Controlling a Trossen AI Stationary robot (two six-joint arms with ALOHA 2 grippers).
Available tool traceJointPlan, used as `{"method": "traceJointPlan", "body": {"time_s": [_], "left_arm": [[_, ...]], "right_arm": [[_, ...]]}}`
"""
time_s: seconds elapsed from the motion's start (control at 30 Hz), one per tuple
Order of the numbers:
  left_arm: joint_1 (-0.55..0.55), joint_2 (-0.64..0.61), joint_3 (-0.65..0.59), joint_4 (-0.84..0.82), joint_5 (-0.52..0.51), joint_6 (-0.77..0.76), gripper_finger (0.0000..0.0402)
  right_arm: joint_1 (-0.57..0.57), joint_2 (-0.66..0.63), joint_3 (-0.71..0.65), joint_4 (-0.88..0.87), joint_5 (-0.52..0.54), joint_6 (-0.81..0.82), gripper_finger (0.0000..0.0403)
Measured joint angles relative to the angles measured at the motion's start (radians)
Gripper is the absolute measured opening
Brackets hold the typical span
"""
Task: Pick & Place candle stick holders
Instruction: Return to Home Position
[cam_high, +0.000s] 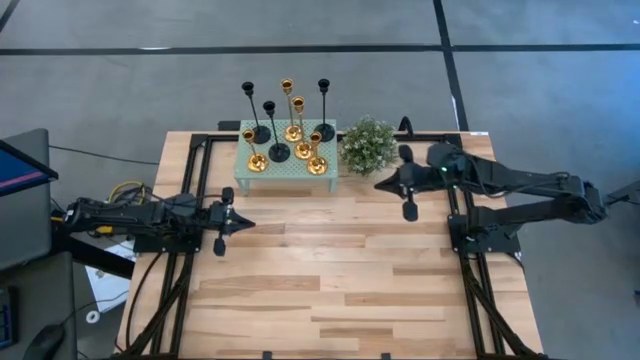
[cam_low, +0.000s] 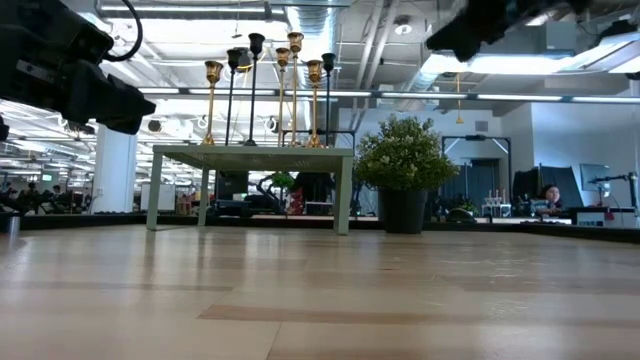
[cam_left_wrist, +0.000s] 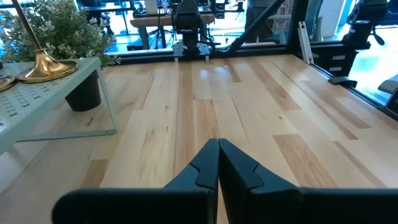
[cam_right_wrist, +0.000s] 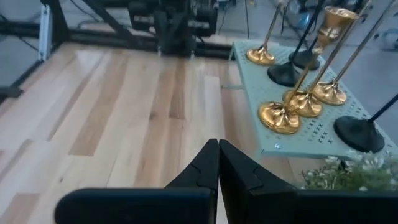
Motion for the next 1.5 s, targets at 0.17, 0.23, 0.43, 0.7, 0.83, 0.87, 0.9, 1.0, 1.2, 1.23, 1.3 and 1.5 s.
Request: {"method": "traceJointPlan", "body": {"time_s": [0.17,0.23,0.43,0.7,0.83,0.87,0.9,1.0,1.2,1.23,1.3,1.5], "left_arm": [[0.000,0.000,0.000,0.000,0.000,-0.001,0.0007],[0.000,0.000,0.000,-0.001,0.000,-0.001,0.0007],[0.000,0.000,0.000,-0.002,0.000,-0.007,0.0007],[0.000,0.000,0.000,-0.002,0.000,-0.009,0.0007],[0.000,0.000,0.000,-0.002,0.000,-0.024,0.0007],[0.000,0.000,0.000,-0.002,0.000,-0.027,0.0007],[0.000,0.000,0.000,-0.002,0.000,-0.027,0.0007],[0.000,0.000,0.000,-0.002,0.000,-0.027,0.0007],[0.000,0.000,0.000,-0.002,0.000,-0.027,0.0007],[0.000,0.000,0.000,-0.002,0.000,-0.027,0.0007],[0.000,0.000,0.000,-0.002,0.000,-0.027,0.0007],[0.000,0.000,0.000,-0.002,0.000,-0.027,0.0007]], "right_arm": [[0.003,-0.140,-0.126,0.066,-0.003,0.054,0.0000],[0.006,-0.194,-0.168,0.102,-0.002,0.074,0.0000],[0.029,-0.338,-0.284,0.197,-0.002,0.077,0.0000],[0.068,-0.472,-0.478,0.388,-0.001,0.078,0.0000],[0.077,-0.539,-0.552,0.427,-0.001,0.104,0.0000],[0.077,-0.557,-0.566,0.428,-0.001,0.114,0.0000],[0.077,-0.575,-0.579,0.429,0.000,0.124,0.0000],[0.077,-0.634,-0.610,0.424,0.000,0.135,0.0000],[0.077,-0.765,-0.637,0.391,-0.001,0.130,0.0000],[0.076,-0.784,-0.637,0.375,0.000,0.130,0.0000],[0.076,-0.824,-0.637,0.342,0.000,0.131,0.0000],[0.076,-0.920,-0.637,0.269,0.000,0.128,0.0000]]}}
